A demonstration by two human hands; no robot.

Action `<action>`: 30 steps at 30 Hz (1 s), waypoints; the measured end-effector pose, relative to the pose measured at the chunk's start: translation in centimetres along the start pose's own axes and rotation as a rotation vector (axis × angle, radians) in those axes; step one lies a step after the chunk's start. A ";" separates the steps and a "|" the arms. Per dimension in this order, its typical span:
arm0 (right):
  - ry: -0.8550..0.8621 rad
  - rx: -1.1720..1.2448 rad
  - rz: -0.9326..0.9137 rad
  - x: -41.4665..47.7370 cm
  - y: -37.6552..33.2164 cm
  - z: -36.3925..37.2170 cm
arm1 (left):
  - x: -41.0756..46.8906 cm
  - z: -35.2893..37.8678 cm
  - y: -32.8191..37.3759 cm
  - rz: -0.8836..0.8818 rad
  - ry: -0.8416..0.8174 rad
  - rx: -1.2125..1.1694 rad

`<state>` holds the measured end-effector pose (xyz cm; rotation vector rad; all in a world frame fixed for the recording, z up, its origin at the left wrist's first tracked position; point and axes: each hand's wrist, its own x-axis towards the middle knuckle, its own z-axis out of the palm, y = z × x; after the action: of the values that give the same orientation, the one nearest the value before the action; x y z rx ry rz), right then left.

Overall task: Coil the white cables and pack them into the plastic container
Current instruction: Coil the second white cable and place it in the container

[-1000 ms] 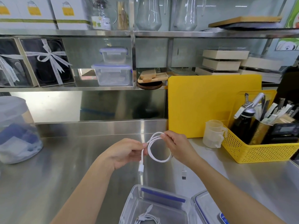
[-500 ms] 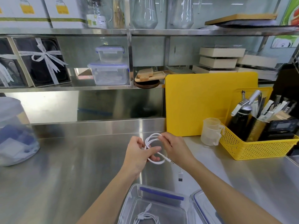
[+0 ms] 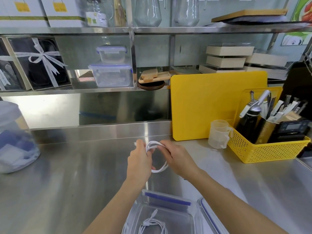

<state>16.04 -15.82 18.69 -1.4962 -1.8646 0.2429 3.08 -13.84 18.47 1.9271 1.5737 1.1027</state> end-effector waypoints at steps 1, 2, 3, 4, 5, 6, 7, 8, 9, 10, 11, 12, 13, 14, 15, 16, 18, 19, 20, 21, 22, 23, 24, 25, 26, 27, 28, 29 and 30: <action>-0.004 -0.010 -0.025 0.0 -0.2 0.1 | 0.0 0.0 -0.1 -0.001 0.008 -0.015; -0.014 -0.022 -0.056 -0.1 -0.3 0.1 | -0.1 0.0 -0.4 -0.008 0.013 -0.050; -0.027 -0.031 -0.088 -0.1 -0.4 0.1 | -0.1 0.0 -0.6 -0.029 0.013 -0.104; -0.037 -0.044 -0.121 -0.1 -0.3 0.1 | -0.1 -0.1 -0.8 -0.076 0.004 -0.182; -0.038 -0.067 -0.155 0.0 -0.2 0.0 | 0.1 -0.2 -1.0 -0.151 -0.014 -0.286; -0.029 -0.093 -0.189 0.0 0.0 -0.1 | 0.3 -0.3 -1.1 -0.241 -0.041 -0.393; -0.008 -0.120 -0.224 0.0 0.1 -0.2 | 0.5 -0.4 -1.2 -0.328 -0.061 -0.478; 0.025 -0.149 -0.261 0.0 0.1 -0.3 | 0.6 -0.4 -1.4 -0.405 -0.087 -0.554; 0.068 -0.178 -0.296 0.0 0.1 -0.4 | 0.6 -0.3 -1.5 -0.479 -0.118 -0.653; 0.103 -0.189 -0.321 -0.1 0.0 -0.4 | 0.6 -0.4 -1.5 -0.539 -0.156 -0.782; 0.116 -0.179 -0.340 -0.1 0.0 -0.3 | 0.6 -0.5 -1.3 -0.585 -0.211 -0.924; 0.110 -0.160 -0.354 -0.2 0.0 -0.2 | 0.6 -0.7 -1.2 -0.614 -0.262 -1.038; 0.094 -0.155 -0.365 -0.3 0.2 -0.2 | 0.6 -0.9 -1.3 -0.647 -0.305 -1.133; 0.081 -0.160 -0.370 -0.5 0.4 -0.2 | 0.8 -1.3 -1.6 -0.681 -0.332 -1.223; 0.068 -0.174 -0.369 -0.6 0.6 -0.3 | 1.0 -1.7 -2.0 -0.716 -0.360 -1.307; 0.057 -0.194 -0.370 -0.8 1.0 -0.3 | 1.1 -2.1 -2.4 -0.760 -0.405 -1.375; 0.053 -0.239 -0.389 -1.2 1.9 -0.4 | 1.1 -2.8 -2.7 -0.793 -0.500 -1.372; 0.041 -0.239 -0.395 -1.4 2.3 -0.3 | 1.0 -2.8 -2.6 -0.775 -0.514 -1.286; 0.021 -0.202 -0.384 -1.6 2.6 -0.1 | 0.9 -2.6 -2.5 -0.744 -0.494 -1.184; 0.003 -0.126 -0.340 -1.8 2.8 0.1 | 0.9 -2.2 -2.4 -0.710 -0.451 -1.091; 0.003 -0.027 -0.255 -2.0 2.9 0.3 | 0.7 -1.9 -2.2 -0.675 -0.404 -1.006; 0.015 0.062 -0.143 -2.1 2.8 0.7 | 0.5 -1.5 -2.1 -0.634 -0.370 -0.923; 0.032 0.106 -0.034 -2.1 2.8 1.1 | 0.2 -1.1 -2.0 -0.588 -0.347 -0.844; 0.043 0.095 0.062 -1.9 2.8 1.6 | -0.1 -0.8 -1.9 -0.542 -0.334 -0.770; 0.035 0.048 0.142 -1.8 2.8 2.1 | -0.5 -0.4 -1.8 -0.495 -0.329 -0.708; 0.017 -0.015 0.194 -1.7 2.9 2.5 | -0.9 -0.2 -1.6 -0.447 -0.330 -0.656; 0.001 -0.062 0.229 -1.6 2.9 2.8 | -1.3 0.1 -1.4 -0.392 -0.332 -0.599; 0.005 -0.070 0.254 -1.5 2.9 2.9 | -1.6 0.3 -1.2 -0.333 -0.330 -0.536; 0.016 -0.050 0.278 -1.4 2.8 2.9 | -1.8 0.5 -1.1 -0.281 -0.328 -0.477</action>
<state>16.53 -15.45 14.46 -1.7868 -1.6570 0.3145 2.70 -15.15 16.85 1.4324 1.2201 0.8877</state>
